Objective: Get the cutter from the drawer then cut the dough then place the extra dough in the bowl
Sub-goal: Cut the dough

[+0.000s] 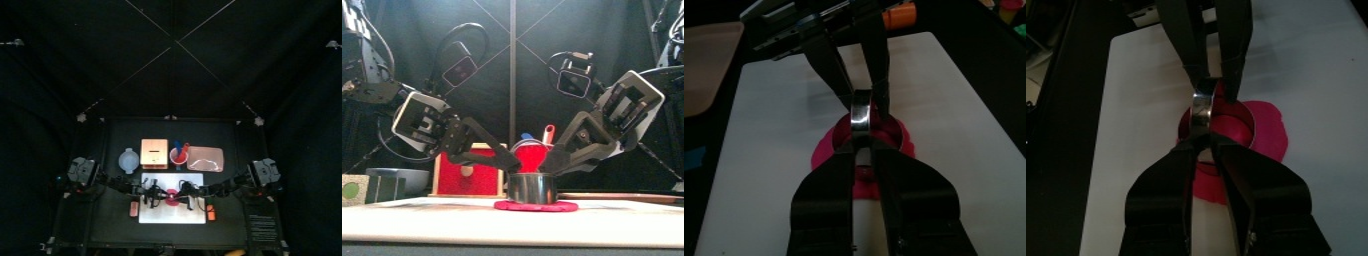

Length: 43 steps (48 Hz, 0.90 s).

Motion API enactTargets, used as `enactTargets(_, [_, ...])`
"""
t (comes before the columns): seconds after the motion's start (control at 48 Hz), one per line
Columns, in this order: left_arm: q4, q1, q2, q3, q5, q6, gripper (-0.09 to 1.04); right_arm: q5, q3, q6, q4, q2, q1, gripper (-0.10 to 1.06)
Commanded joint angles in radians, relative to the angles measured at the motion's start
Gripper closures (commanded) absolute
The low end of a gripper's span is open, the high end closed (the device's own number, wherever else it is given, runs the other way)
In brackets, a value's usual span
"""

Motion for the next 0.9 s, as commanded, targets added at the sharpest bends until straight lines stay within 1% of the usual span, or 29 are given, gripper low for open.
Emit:
enactTargets(0.021, [-0.014,0.023,0.009,0.025,0.028,0.005,0.48,0.028,0.015,0.006,0.006,0.015,-0.058,0.40])
enactTargets(0.542, [-0.009,0.023,-0.002,-0.006,0.115,0.009,0.49,0.035,0.043,0.008,0.006,0.015,-0.060,0.40])
enactTargets(0.896, [-0.006,0.021,-0.011,-0.011,0.129,0.009,0.49,0.051,0.048,0.008,0.008,0.015,-0.061,0.40])
